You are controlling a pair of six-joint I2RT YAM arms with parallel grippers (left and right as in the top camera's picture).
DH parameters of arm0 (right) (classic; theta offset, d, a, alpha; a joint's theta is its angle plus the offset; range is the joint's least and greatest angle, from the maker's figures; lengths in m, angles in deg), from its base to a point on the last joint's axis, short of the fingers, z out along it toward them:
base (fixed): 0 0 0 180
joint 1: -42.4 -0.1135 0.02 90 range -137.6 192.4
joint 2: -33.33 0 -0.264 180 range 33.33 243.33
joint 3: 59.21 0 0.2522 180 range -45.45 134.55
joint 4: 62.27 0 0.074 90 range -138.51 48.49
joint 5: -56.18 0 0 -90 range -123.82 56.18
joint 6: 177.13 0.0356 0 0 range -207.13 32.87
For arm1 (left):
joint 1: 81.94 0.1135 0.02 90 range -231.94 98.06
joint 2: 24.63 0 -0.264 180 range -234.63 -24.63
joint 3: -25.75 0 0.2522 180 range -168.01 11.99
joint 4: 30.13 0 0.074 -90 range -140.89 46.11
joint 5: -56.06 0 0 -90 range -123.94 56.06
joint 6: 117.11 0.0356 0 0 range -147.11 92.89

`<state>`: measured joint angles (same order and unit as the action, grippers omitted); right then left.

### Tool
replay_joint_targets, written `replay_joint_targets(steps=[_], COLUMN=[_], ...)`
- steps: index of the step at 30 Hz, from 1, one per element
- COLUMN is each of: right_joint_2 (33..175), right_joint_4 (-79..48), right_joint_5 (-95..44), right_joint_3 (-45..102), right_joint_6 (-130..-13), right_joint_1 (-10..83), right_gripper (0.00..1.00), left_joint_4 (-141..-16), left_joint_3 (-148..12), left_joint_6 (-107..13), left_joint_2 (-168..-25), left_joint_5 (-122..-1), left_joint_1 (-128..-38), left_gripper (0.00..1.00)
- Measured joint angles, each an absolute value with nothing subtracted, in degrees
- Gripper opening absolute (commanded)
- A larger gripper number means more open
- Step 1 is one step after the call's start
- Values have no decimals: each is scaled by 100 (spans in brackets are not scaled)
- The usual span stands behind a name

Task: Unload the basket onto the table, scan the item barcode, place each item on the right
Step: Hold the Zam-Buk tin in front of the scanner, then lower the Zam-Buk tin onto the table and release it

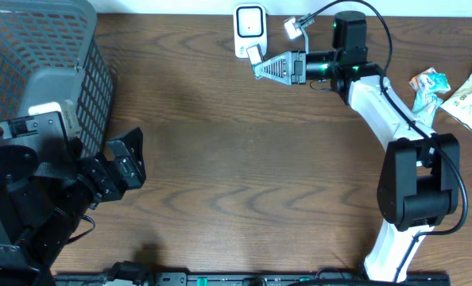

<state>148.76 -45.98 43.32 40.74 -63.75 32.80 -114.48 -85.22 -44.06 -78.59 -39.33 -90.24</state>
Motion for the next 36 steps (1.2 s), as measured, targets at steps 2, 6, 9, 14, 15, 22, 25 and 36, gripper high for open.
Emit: replay_joint_targets(steps=[2, 6, 9, 14, 15, 22, 25, 36], right_joint_2=[14876, 14876, 14874, 14870, 14870, 14870, 14870, 14866], right_joint_4=[-4587, -4332, -3718, -2113, -1812, -749, -642, -745], right_joint_5=[4326, 4234, 3980, 2348, 1832, -1265, -1985, -2988], right_joint_3=[4074, 4076, 4089, 4111, 4111, 4107, 4098, 3462], right_joint_6=[-6377, -6522, -6845, -7597, -7732, -8674, -9068, -9905], right_joint_1=[3245, 3164, 3105, 2954, 2908, 2475, 2294, 2130], right_gripper=[57, 57, 57, 56, 57, 57, 58, 78], left_joint_4=[-11448, -11450, -11448, -11450, -11454, -11450, -11450, -11450], left_joint_3=[-8522, -8522, -8522, -8522, -8522, -8522, -8522, -8522], left_joint_6=[-4406, -4406, -4406, -4406, -4406, -4406, -4406, -4406], left_joint_2=[-7859, -7859, -7859, -7859, -7859, -7859, -7859, -7859], left_joint_5=[-3933, -3931, -3933, -3933, -3933, -3933, -3933, -3933], left_joint_1=[-9024, -9024, -9024, -9024, -9024, -9024, -9024, -9024], left_gripper=[98, 98, 98, 98, 98, 98, 98, 98])
